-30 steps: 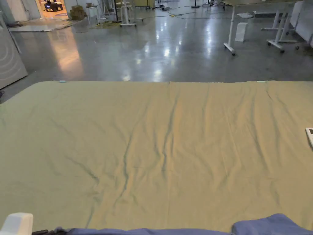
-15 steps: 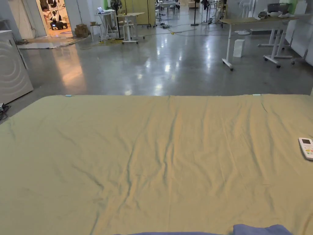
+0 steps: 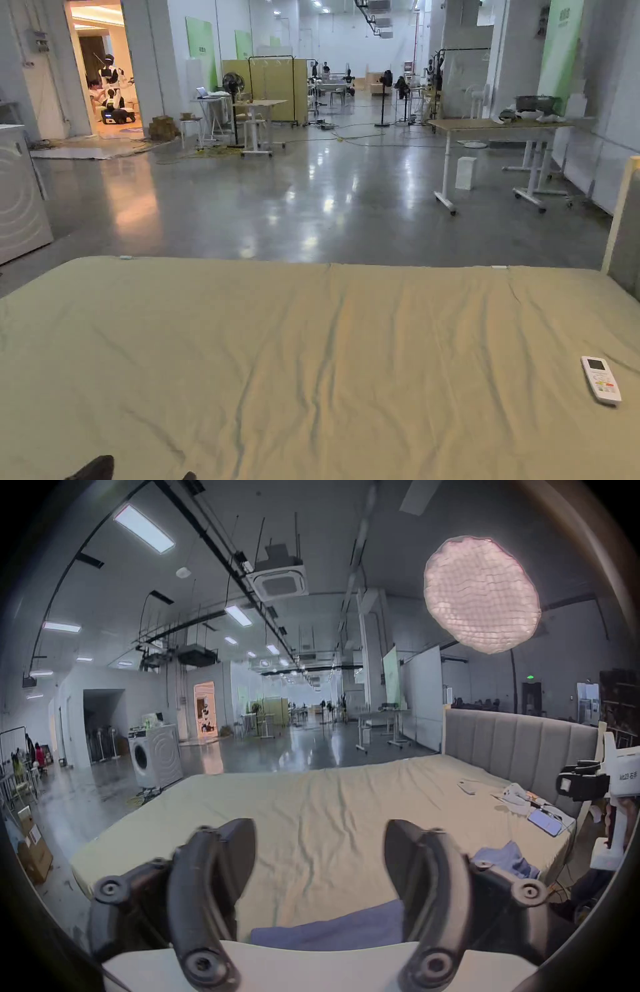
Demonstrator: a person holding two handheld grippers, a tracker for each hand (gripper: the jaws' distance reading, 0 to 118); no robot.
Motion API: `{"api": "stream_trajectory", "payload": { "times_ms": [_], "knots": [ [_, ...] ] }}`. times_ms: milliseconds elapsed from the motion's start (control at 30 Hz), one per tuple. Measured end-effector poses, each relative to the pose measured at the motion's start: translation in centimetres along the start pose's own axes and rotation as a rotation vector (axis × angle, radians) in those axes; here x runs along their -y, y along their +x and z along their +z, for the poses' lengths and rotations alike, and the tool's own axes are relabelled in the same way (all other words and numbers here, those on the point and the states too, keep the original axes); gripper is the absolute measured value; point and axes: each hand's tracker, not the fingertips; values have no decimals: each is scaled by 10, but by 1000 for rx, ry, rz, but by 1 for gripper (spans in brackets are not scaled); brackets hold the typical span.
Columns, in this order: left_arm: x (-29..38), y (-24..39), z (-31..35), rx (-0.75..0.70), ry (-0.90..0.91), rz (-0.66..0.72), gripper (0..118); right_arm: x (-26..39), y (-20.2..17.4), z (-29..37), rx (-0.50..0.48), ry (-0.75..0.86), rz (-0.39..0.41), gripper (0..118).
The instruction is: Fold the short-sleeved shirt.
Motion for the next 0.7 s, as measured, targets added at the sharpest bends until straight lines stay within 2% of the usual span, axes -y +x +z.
{"api": "stream_trajectory", "payload": {
  "times_ms": [33,67,100,133,167,233,600,700],
  "knots": [
    [0,8,3,16,4,-3,54,-2,-6,-2,-19,9,-9,60],
    [0,14,5,30,1,-4,41,-3,-12,-3,-35,11,-14,48],
    [-1,18,7,39,-1,-5,24,-3,-17,-2,-52,11,-12,24],
    [-2,21,9,51,2,-16,11,-4,-22,-3,-75,3,-2,8],
    [-2,22,11,61,4,-18,6,-4,-24,-3,-86,-7,3,5],
    [-4,22,15,85,-16,16,0,-3,-31,-2,-122,-14,15,0],
    [-6,9,16,108,-45,20,0,-3,-36,-6,-128,-50,-17,0],
    [0,-6,11,23,-90,-10,0,2,-31,-5,-126,-64,-32,0]
  ]
}}
